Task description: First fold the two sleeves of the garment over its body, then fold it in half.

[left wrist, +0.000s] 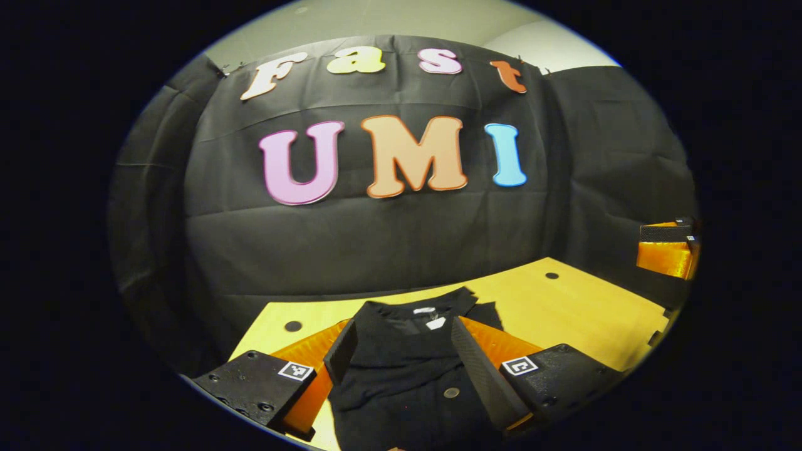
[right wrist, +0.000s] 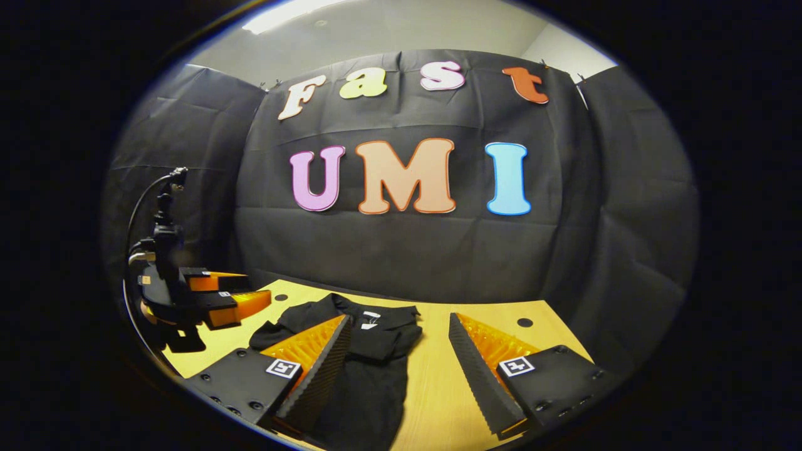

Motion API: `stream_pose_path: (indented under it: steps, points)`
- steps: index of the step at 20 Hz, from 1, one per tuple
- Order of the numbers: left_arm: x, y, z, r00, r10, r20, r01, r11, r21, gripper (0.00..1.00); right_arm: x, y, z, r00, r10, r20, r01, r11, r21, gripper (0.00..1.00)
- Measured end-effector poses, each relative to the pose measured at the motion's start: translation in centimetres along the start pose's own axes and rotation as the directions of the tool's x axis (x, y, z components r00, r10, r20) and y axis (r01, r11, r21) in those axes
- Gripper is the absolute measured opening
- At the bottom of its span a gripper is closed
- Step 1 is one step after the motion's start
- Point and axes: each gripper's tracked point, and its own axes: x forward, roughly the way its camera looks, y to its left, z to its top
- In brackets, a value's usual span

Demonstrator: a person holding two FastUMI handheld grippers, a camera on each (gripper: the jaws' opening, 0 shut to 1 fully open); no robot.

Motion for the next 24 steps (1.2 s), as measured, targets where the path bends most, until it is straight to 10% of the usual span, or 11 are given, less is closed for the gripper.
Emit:
stream_pose_path:
  steps: [9,17,24]
  points:
    - [-7.4,5.4,-9.8,0.969,0.123,-0.215,-0.132,0.991,-0.026,0.94,-0.1,4.9,-10.6,0.962,0.107,-0.251,-0.120,0.992,-0.037,0.99]
    - [-12.1,3.7,-21.3,0.872,0.058,-0.486,-0.094,0.994,-0.050,0.95,-2.7,5.6,-23.6,0.766,0.132,-0.629,-0.196,0.980,-0.034,1.00]
    - [-14.1,2.7,-25.6,0.821,0.034,-0.570,-0.099,0.992,-0.083,0.95,-2.5,5.3,-24.8,0.682,0.061,-0.729,-0.188,0.978,-0.093,1.00]
